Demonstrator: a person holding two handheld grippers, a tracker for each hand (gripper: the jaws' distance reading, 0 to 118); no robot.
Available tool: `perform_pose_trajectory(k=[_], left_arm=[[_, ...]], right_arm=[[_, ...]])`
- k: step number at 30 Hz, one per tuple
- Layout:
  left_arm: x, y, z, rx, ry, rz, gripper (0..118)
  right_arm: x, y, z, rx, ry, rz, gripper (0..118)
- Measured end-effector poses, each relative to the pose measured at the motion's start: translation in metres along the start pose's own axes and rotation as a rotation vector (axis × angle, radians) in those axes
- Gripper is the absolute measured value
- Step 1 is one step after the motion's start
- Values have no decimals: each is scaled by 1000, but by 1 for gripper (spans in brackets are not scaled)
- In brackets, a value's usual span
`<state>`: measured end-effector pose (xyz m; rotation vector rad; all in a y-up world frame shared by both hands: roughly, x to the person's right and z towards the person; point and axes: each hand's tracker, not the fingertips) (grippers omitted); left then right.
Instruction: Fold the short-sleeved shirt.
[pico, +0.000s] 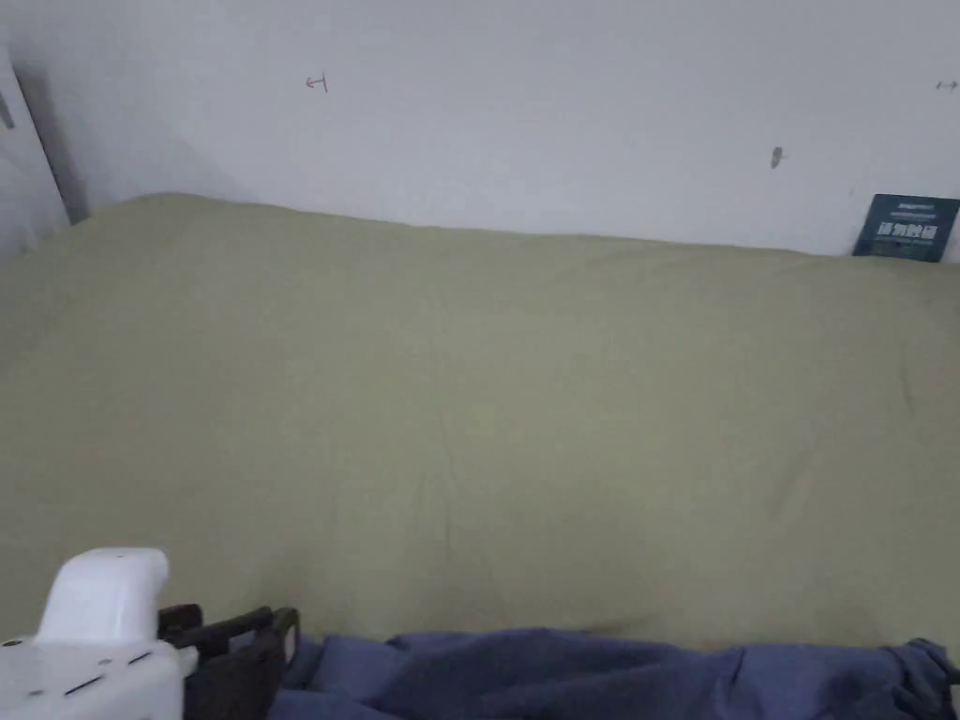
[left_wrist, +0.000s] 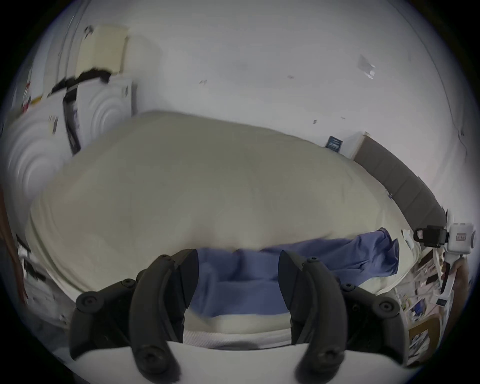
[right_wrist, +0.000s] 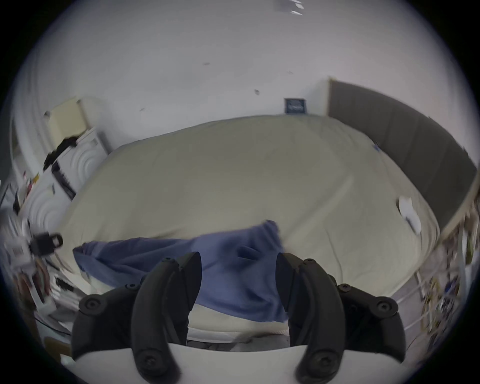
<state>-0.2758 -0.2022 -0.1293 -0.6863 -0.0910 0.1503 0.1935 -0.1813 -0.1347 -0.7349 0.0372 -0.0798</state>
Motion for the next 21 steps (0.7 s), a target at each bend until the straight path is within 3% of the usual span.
perform_pose_trajectory(k=[5, 6, 8, 10, 12, 17, 21], left_arm=[[79, 2, -16, 16, 55, -141, 65], [98, -2, -20, 20, 58, -148, 46], [129, -13, -30, 35, 73, -194, 0], [155, -30, -39, 51, 99, -262, 0], [162, -38, -45, 2, 83, -242, 0], [159, -59, -41, -35, 51, -144, 0], [120, -60, -47, -54, 42, 7, 0]], right_arm=[[-59, -13, -17, 60, 10, 128, 63], [-70, -19, -20, 68, 24, 145, 52], [-85, -32, -26, 89, 36, 148, 6], [-95, -45, -35, 97, 23, 137, 4], [-97, -55, -41, 60, 25, 141, 3], [-96, -69, -30, 35, 68, 147, 3], [-91, -61, -20, 43, 96, 127, 3]])
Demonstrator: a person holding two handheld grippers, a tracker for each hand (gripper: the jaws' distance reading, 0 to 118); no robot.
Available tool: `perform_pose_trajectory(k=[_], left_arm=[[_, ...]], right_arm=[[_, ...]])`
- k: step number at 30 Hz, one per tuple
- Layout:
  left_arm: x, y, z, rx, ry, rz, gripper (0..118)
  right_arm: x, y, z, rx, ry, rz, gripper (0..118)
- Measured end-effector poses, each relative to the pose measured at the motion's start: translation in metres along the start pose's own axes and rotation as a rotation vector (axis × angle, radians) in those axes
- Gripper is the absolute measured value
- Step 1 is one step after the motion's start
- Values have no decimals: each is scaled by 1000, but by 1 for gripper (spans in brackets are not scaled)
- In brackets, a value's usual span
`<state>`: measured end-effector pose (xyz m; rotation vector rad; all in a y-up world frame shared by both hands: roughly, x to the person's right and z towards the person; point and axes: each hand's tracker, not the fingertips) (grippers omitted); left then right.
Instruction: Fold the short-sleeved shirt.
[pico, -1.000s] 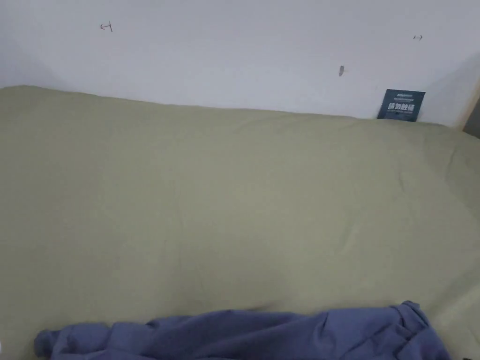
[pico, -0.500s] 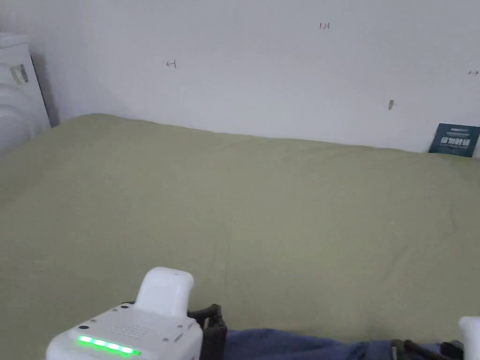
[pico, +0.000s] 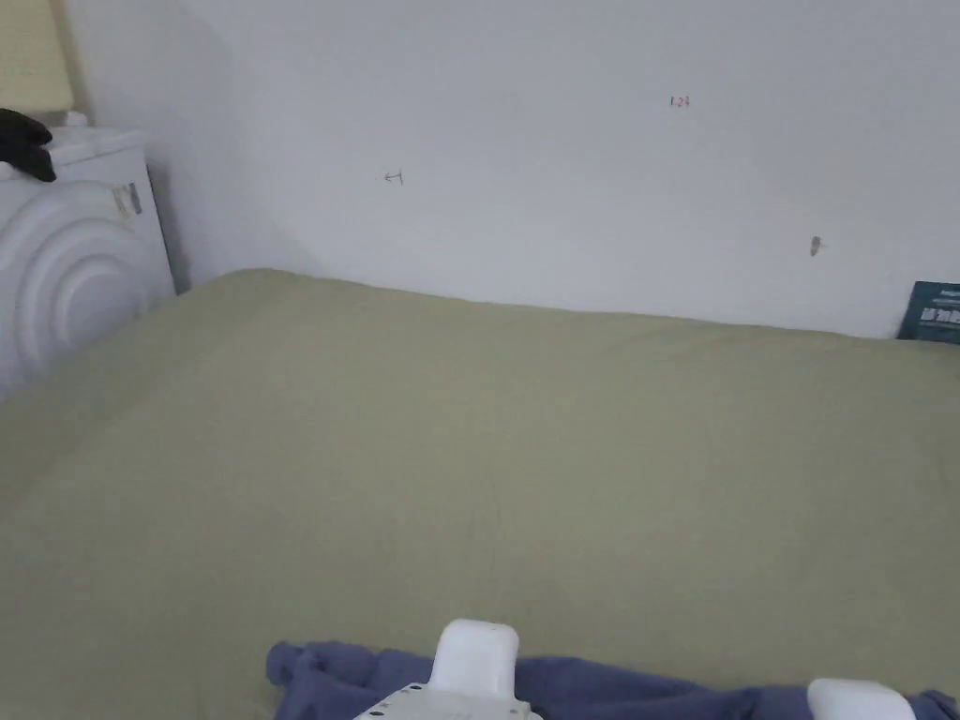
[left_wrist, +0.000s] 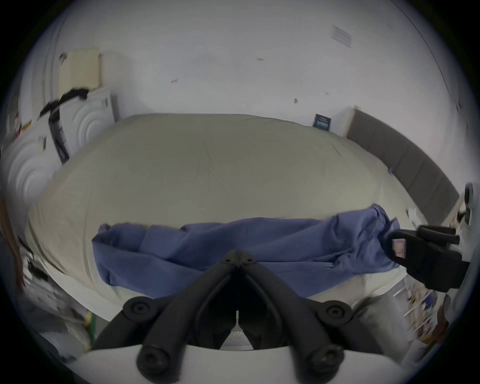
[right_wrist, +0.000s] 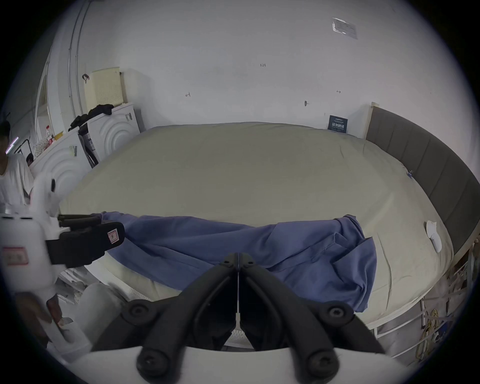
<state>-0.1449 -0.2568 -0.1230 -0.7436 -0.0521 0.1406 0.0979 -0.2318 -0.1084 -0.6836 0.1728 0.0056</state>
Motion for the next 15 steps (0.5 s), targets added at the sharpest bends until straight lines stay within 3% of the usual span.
perform_pose_trajectory(k=[3, 7, 11, 15], left_arm=[[-38, 0, -5, -17, 55, 84, 0], [-77, -1, -15, 1, 80, 75, 0], [-97, -2, -21, 1, 105, 158, 0], [-100, -4, -23, 39, 77, 143, 0]], right_arm=[[2, 7, 6, 3, 21, -4, 3], [0, 11, 6, 6, 18, 14, 3], [-3, 12, 2, -11, 29, 14, 3], [-6, 12, -4, -34, 37, 23, 3]])
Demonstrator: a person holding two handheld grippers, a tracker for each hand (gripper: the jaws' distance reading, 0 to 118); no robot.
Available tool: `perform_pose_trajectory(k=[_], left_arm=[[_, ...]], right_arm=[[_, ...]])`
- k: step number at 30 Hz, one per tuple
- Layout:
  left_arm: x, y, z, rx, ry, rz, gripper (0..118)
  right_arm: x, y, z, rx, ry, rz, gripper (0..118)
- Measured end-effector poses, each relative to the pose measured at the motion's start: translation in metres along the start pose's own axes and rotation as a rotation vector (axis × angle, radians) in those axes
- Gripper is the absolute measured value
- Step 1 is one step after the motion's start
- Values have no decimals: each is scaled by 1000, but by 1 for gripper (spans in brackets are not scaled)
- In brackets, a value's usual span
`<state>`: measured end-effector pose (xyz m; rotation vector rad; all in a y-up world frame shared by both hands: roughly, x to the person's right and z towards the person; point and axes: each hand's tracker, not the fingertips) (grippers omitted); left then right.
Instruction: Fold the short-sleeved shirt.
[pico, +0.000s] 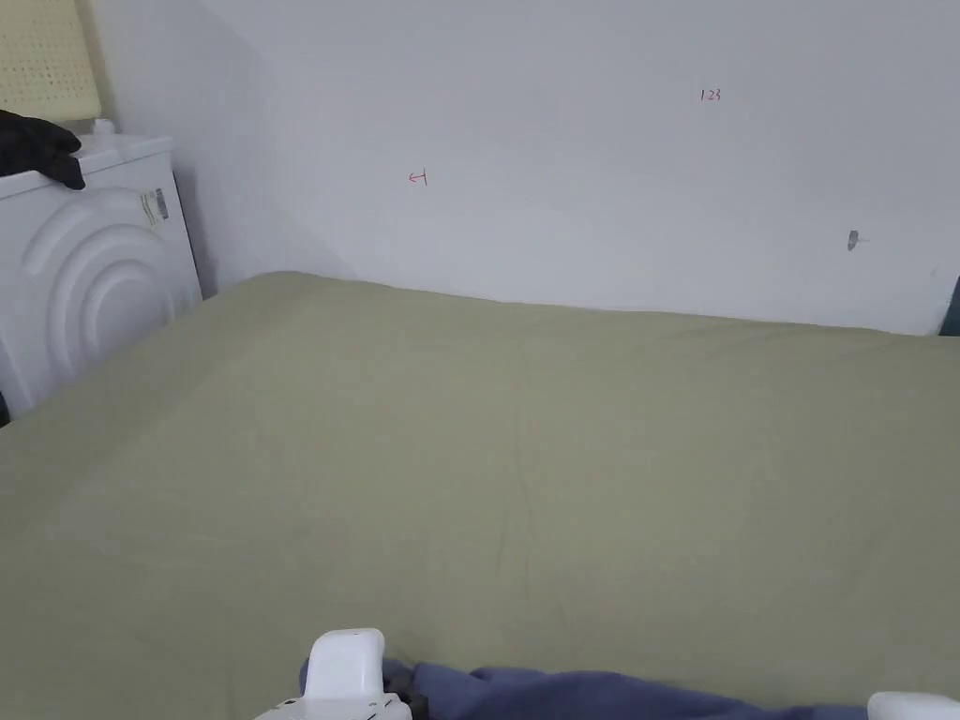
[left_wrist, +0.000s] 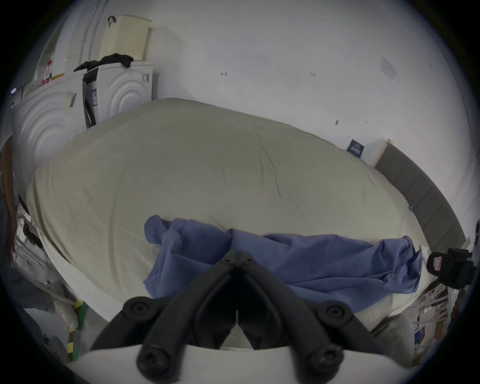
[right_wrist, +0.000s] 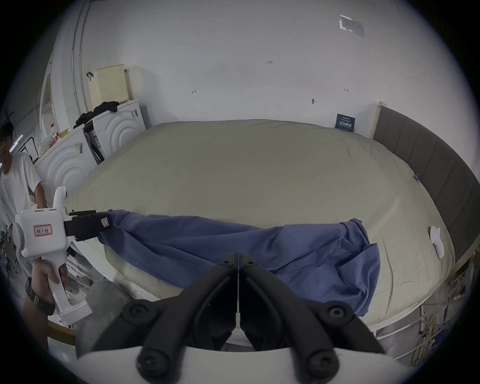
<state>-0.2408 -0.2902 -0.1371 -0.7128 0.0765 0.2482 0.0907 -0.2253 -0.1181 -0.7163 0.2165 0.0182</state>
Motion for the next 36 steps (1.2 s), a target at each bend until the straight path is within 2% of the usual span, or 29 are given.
perform_pose_trajectory(k=[5, 7, 10, 13, 15, 16, 17, 18, 20, 21, 23, 26, 29, 32, 33, 34, 35, 36], left_arm=[[13, -2, 3, 23, -142, 26, 0], [23, -2, 1, 29, -83, -38, 0], [21, -2, 0, 23, -99, -37, 0], [-4, -3, 0, 32, -50, 100, 0], [-26, -4, 3, 2, -31, 253, 1], [-37, -6, 7, 14, -11, 314, 7], [-47, -5, 11, 8, 12, 369, 19], [-53, -5, 14, 1, 34, 398, 36], [-67, -2, 12, -56, 24, 407, 88], [-69, 0, 8, -110, 51, 408, 96], [-68, -2, -4, -128, 126, 411, 96], [-65, -7, -25, -222, 71, 406, 97], [-67, -13, -34, -194, 69, 463, 104], [-74, -10, -32, -153, 36, 615, 101], [-77, -10, -27, -114, 9, 679, 91], [-80, -12, -24, -80, -28, 703, 70], [-80, -12, -22, -79, -22, 704, 22], [-78, -11, -19, -83, 14, 680, 12]], right_arm=[[-2, 1, -2, -11, 11, 6, 3], [-2, 1, -1, -15, 6, 14, 3], [1, 3, 0, -12, 4, 14, 3], [3, 3, 1, -14, -1, 11, 3], [4, 3, 1, -19, -3, 14, 3], [5, 3, 0, -23, -3, 17, 3], [5, 3, 0, -28, -1, 18, 3], [5, 4, 0, -32, 2, 18, 3], [5, 5, -1, -38, 12, 19, 3], [4, 6, -2, -38, 13, 21, 3], [1, 7, -5, -32, 9, 33, 3], [-1, 8, -9, -47, 23, 43, 3], [-1, 7, -8, -52, 27, 53, 3], [1, 7, -10, -63, 24, 47, 3], [1, 7, -11, -64, 24, 40, 3], [2, 7, -11, -66, 27, 34, 3], [2, 7, -11, -67, 28, 30, 3], [2, 7, -12, -67, 28, 30, 3]])
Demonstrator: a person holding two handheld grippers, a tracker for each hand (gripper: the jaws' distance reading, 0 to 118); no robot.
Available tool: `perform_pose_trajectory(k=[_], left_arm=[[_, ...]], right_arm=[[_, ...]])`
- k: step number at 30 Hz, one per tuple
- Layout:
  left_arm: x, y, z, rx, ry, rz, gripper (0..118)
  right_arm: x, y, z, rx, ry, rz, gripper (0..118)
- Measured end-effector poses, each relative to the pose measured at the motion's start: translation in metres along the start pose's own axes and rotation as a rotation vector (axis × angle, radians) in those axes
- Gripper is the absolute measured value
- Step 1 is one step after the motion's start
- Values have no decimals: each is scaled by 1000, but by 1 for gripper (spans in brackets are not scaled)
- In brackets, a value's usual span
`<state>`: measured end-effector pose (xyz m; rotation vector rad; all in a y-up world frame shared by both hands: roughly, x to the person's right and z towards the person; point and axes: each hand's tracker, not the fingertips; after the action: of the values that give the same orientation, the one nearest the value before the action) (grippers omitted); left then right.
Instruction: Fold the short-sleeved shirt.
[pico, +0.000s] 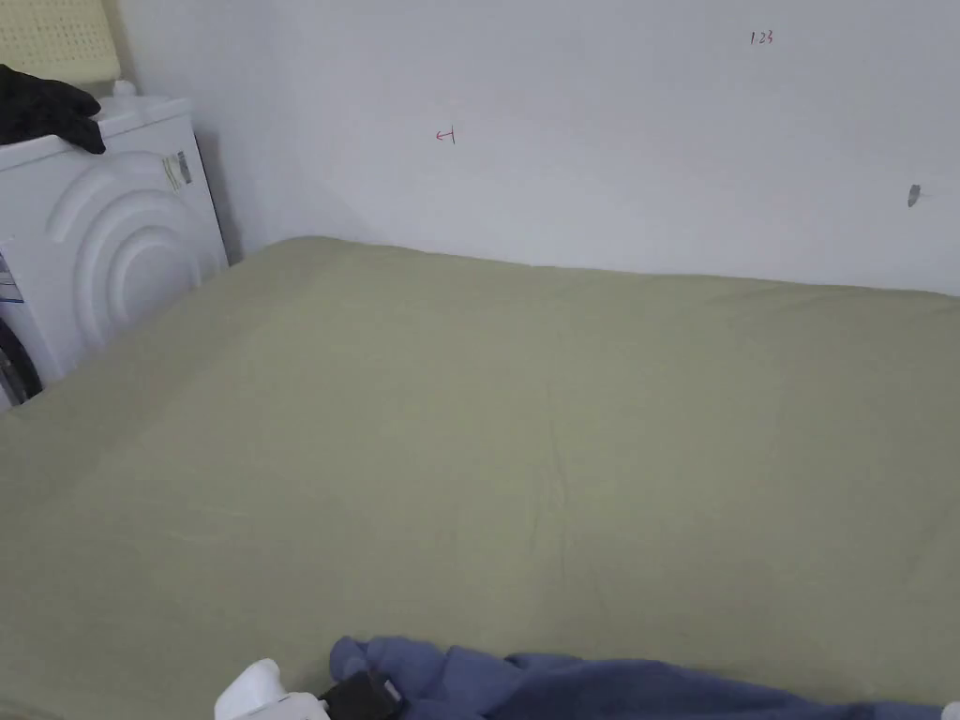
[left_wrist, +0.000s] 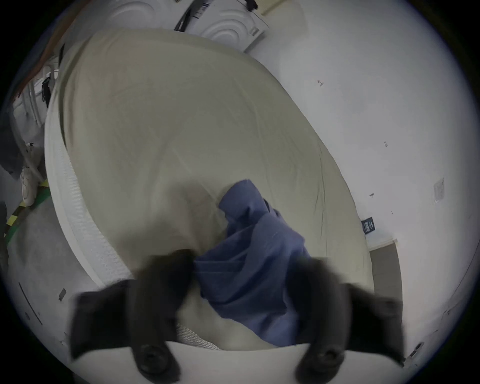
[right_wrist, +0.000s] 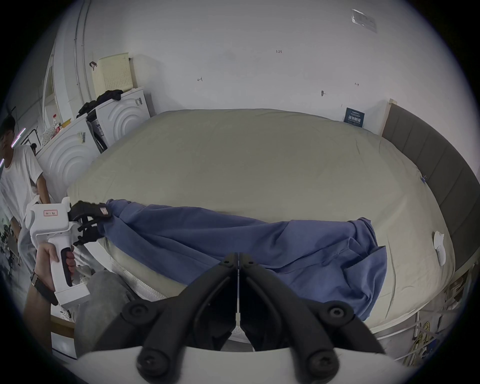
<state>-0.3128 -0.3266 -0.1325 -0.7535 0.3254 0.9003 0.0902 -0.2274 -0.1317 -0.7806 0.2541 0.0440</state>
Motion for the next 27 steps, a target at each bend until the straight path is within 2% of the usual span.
perform_pose_trajectory(k=[1, 3, 7, 10, 18, 22, 27], left_arm=[[-1, 0, 0, 2, -16, -5, 12], [-3, -5, 2, 8, -141, 68, 12], [11, -15, 7, 11, -96, 1, 12], [24, -21, 27, 80, -130, -26, 12], [95, -44, 47, 176, -121, -480, 12], [144, -84, 47, 92, -175, -707, 12], [189, -148, 28, -38, -259, -866, 12]], right_arm=[[0, 0, 0, 0, -1, 3, 3], [1, -1, 0, -3, -5, 0, 3], [8, -2, 8, 3, 0, -22, 3], [15, -3, 18, 17, -18, -28, 3], [32, -2, 37, 62, -41, -77, 4], [42, -4, 50, 83, -59, -95, 4], [60, -4, 64, 105, -103, -127, 4]])
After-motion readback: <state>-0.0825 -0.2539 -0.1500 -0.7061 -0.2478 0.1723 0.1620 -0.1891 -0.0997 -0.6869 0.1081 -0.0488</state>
